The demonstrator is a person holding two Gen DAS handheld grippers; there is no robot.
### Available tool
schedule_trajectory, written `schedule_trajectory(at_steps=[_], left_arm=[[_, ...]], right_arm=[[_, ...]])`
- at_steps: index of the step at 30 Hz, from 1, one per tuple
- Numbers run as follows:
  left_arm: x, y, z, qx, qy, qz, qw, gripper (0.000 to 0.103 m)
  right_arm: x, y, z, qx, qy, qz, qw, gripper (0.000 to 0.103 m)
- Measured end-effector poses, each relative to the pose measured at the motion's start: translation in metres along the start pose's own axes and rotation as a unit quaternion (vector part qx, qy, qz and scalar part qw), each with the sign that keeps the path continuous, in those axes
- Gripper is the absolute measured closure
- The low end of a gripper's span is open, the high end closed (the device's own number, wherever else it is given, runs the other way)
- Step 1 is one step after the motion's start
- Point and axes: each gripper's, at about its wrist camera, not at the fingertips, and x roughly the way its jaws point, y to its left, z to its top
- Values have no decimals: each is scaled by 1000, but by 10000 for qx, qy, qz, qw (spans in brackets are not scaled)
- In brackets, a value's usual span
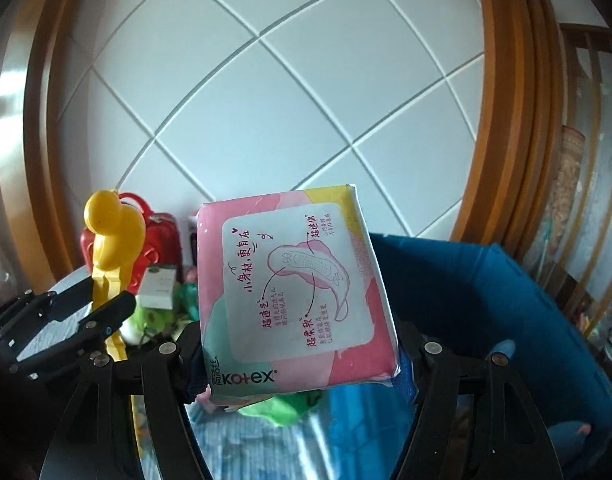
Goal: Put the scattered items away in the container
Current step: 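Carry the duck clip and Kotex pack over the blue crate and lower them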
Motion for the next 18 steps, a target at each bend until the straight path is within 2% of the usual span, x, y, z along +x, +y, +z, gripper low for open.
schedule_trajectory(at_steps=[4,8,13,18], left_arm=[[-1,-76,37,129,-310,-67,9994,69],[17,-159,78,128,-329,-158,9993,69],[69,-245,110,-7,147,-324,9994,69],[143,-312,102,219,884,-160,9957,69]], right_arm=[[-11,-87,15,-61,-234,-311,9992,33],[-8,-184,25,-99,-348,-523,9980,33],[27,-273,30,-155,-81,-733,9972,33],[87,-327,18,33,332,-599,9976,33]])
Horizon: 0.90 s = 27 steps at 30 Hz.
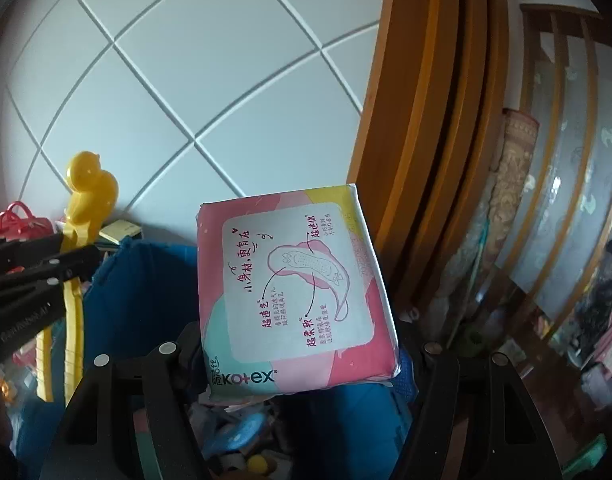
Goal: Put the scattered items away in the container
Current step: 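Carry the duck clip and Kotex pack over the blue crate and lower them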
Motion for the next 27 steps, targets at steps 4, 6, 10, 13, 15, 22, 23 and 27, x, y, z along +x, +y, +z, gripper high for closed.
schedule_trajectory(at_steps=[4,6,10,13,15,22,23,27], left_arm=[[65,-29,-19,-46,724,101,9973,69],[95,-37,-33,-42,1054,185,9943,69],[148,-48,-71,36,1908,285,9812,69],[176,-49,-101,64,2585,327,9654,69],[186,-51,-116,95,2831,370,9583,69],[209,-64,-157,634,3270,617,9409,69],[211,-66,-162,684,3316,653,9387,69],[218,-63,-168,624,3421,504,9362,69]], right_arm=[[59,-4,-18,24,413,265,9988,33],[89,0,-27,73,695,397,9968,33],[139,8,-51,52,1292,433,9907,33],[171,8,-78,40,1862,413,9816,33],[190,7,-97,30,2177,435,9750,33],[214,2,-147,14,2787,388,9596,33],[216,-3,-149,150,2837,425,9579,33],[215,-7,-150,286,2755,628,9588,33]])
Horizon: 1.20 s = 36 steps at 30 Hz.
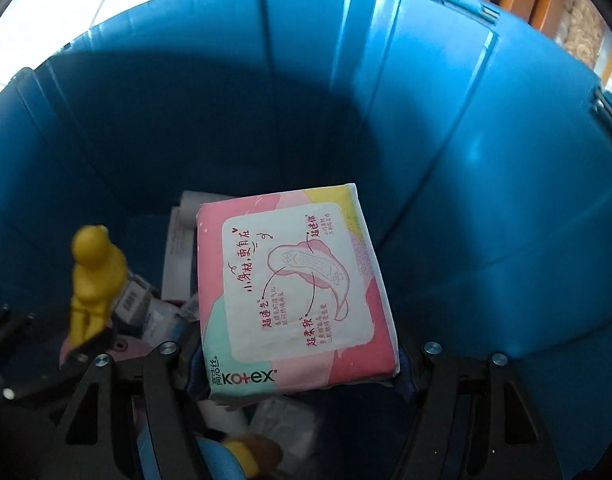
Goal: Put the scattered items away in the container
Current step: 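Carry the duck clip and Kotex pack over the blue crate and lower them, then open both grippers to release the duck clip and Kotex pack into the crate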
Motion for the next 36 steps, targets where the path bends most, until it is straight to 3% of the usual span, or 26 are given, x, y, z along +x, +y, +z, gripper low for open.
schedule_trajectory(at_steps=[8,10,12,36], left_arm=[[8,4,-1,29,128,87,9999,68],[7,4,0,23,131,133,9998,57],[4,4,0,24,84,155,9998,52],[-20,7,-2,-34,-184,33,9998,51]], right_arm=[[-4,0,-3,-38,-63,201,9998,33],[-3,-3,-5,7,-16,239,9997,32],[-2,-6,-7,45,21,270,9996,32],[-25,15,16,14,-120,281,9995,30]])
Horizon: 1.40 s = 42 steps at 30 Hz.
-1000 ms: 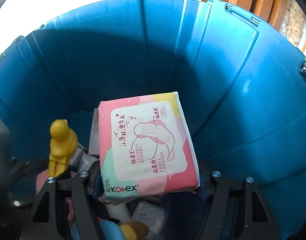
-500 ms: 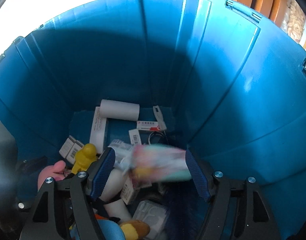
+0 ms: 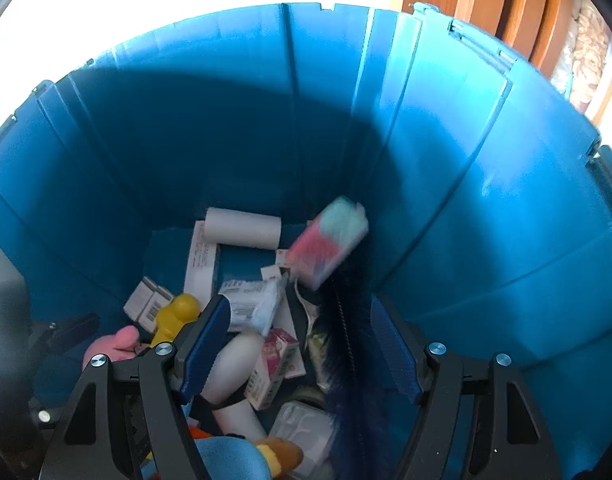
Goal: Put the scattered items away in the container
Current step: 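Open both grippers to release the duck clip and Kotex pack into the crate, then withdraw both grippers from the crate back over the pile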
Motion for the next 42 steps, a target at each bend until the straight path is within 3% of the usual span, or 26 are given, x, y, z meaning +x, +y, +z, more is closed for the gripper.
schedule_trajectory(at_steps=[5,13,20,23,26,33,42], left_arm=[[-27,11,3,-277,-241,-184,9992,51],[-97,43,-5,-538,-828,-477,9940,51],[-203,110,-43,-655,-1831,-727,9782,51],[-238,153,-73,-734,-2174,-711,9707,34],[-260,199,-108,-822,-2465,-593,9638,34],[-261,314,-196,-1129,-2466,-268,9622,34],[-205,435,-280,-1555,-2027,276,9664,34]], right_arm=[[-25,-1,8,60,-241,-5,9997,30],[-101,14,20,-95,-688,-449,9966,30],[-194,77,17,-133,-1295,-539,9900,30],[-235,118,12,-120,-1541,-551,9864,29],[-270,164,0,-134,-1715,-529,9837,26],[-303,277,-38,-248,-1813,-198,9829,25],[-261,395,-80,-488,-1380,394,9884,25]])
